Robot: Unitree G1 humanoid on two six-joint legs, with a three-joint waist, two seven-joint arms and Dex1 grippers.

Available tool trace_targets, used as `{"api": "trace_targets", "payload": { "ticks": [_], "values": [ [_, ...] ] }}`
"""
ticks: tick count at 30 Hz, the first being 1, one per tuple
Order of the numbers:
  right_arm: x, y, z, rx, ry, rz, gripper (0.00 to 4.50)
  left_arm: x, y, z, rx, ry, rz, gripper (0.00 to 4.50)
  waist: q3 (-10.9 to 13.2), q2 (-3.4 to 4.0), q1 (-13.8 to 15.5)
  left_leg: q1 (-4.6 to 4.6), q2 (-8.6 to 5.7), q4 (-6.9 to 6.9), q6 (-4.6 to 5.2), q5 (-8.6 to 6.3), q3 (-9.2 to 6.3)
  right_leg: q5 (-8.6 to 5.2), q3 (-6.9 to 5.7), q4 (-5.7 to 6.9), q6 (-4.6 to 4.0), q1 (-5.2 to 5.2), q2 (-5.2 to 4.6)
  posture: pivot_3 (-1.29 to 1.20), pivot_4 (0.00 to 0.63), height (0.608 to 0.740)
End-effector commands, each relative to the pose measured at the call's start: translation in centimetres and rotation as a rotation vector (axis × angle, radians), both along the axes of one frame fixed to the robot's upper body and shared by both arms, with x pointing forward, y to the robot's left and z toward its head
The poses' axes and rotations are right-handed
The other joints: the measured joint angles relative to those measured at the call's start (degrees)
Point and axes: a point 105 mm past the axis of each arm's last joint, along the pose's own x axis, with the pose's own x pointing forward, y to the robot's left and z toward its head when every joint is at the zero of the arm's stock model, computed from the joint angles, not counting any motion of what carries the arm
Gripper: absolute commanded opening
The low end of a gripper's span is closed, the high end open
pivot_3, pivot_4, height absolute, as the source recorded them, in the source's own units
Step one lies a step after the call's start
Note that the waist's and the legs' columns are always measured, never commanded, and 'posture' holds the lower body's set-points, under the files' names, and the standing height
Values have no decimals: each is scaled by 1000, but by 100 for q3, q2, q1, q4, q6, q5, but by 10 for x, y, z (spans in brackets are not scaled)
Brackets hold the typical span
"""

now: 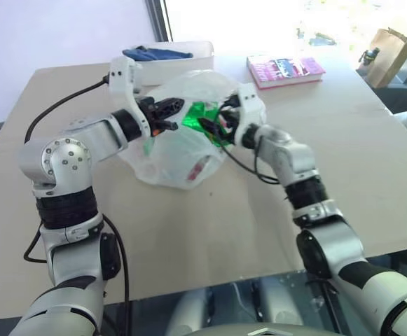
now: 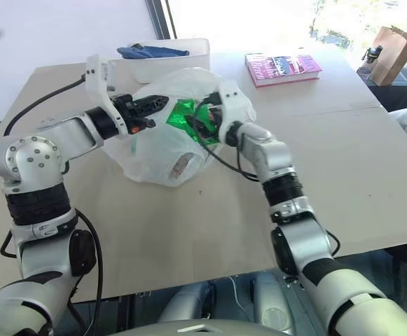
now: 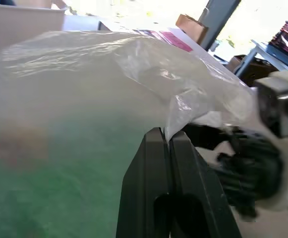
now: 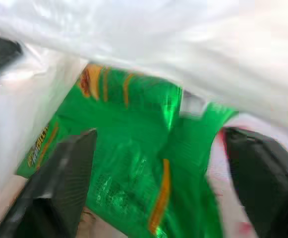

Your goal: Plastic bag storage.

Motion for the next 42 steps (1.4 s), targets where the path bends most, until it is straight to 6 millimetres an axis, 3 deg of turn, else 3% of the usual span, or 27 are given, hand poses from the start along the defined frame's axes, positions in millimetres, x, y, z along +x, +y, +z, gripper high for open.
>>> {"api": "trace_targets", "payload": {
  "ticks": [1, 3, 5, 7, 10, 12, 18, 21, 23, 27, 28, 32, 35, 37, 42],
  "values": [
    [-11, 0, 21, -83, -136, -4, 4435, 2, -8, 12, -20, -62, -17, 0, 0, 0, -9, 2, 0, 0, 0, 0, 3, 0, 2, 2, 0, -1, 1, 0, 150, 740],
    [-25, -4, 23, -157, -188, 34, 4435, 3, -10, 14, -35, -77, -22, 0, 0, 0, -17, 2, 2, 0, 0, 0, 3, 0, 5, 2, 0, -3, 3, 0, 150, 740],
    [-42, -21, 29, -262, -293, 35, 4435, 5, -9, 15, -45, -81, -16, 0, 0, 0, -20, 1, 1, -1, 0, 0, 2, 0, 8, 2, 0, -4, 3, 0, 150, 740],
    [-46, -39, 37, -382, -405, -38, 4435, 6, -10, 16, -48, -85, -16, 0, 0, 0, 59, 1, 0, 0, 0, 0, 3, 0, 12, 1, 0, -4, 2, 0, 150, 740],
    [-40, -58, 46, -470, -474, -143, 4435, 6, -13, 18, -49, -92, -25, 0, 0, -1, 132, -3, -8, 3, 1, -1, -2, 0, 7, -2, 0, -6, -1, 0, 150, 740],
    [-34, -63, 40, -529, -481, -161, 4435, 7, -13, 19, -48, -94, -27, 0, 0, -1, 128, 0, -6, 3, 1, -1, -1, 0, 10, 0, 0, -5, 1, 0, 150, 740],
    [10, -70, 20, -580, -409, -256, 4435, 5, -14, 21, -38, -106, -40, 0, 1, -2, 106, 4, -4, 0, 1, 0, 11, 0, 19, 2, 0, -6, 3, 0, 150, 740],
    [25, -75, 26, -549, -403, -305, 3105, 3, -13, 22, -31, -112, -37, 0, 1, -3, 107, 3, -5, 2, 1, 0, 11, 0, 19, -1, 0, -7, 2, 0, 150, 740],
    [31, -78, 31, -535, -404, -327, 1935, 2, -11, 23, -28, -116, -28, 0, 1, -3, 108, 2, -5, 1, 1, 0, 10, 0, 17, -2, 0, -6, 2, 0, 150, 740],
    [29, -77, 38, -489, -406, -302, 314, 2, -7, 21, -15, -117, -14, 0, 1, -3, 106, 1, -5, 2, 1, 0, 8, 0, 15, -3, 0, -5, 2, 0, 150, 740],
    [28, -77, 38, -484, -403, -294, 118, 1, -8, 20, -11, -114, -25, 0, 1, -3, 103, 1, -5, 2, 1, 0, 7, 0, 15, -3, 0, -5, 2, 0, 150, 740],
    [25, -76, 41, -469, -399, -279, 118, -2, -3, 20, 24, -150, -15, 0, 1, -2, 76, 2, -4, 1, 1, 0, 8, 0, 17, -1, 0, -6, 3, 0, 150, 740],
    [25, -77, 45, -451, -395, -283, 0, -10, -3, 37, -19, -208, -74, 739, 1, -2, 93, 1, -4, 1, 0, 0, 5, 0, 15, -2, 0, -6, 3, 0, 150, 740],
    [26, -77, 48, -435, -389, -289, 0, -21, 2, 39, -64, -166, -155, 1568, 1, -2, 87, 1, -4, 2, 1, 0, 5, 0, 15, -3, 0, -6, 3, 0, 150, 740],
    [29, -80, 48, -431, -375, -302, 0, -76, 3, 44, -169, -63, -490, 3654, 2, -2, 43, 2, -3, -3, 1, 0, 4, 0, 16, -1, 0, -9, 4, 0, 150, 740]
  ]
}}
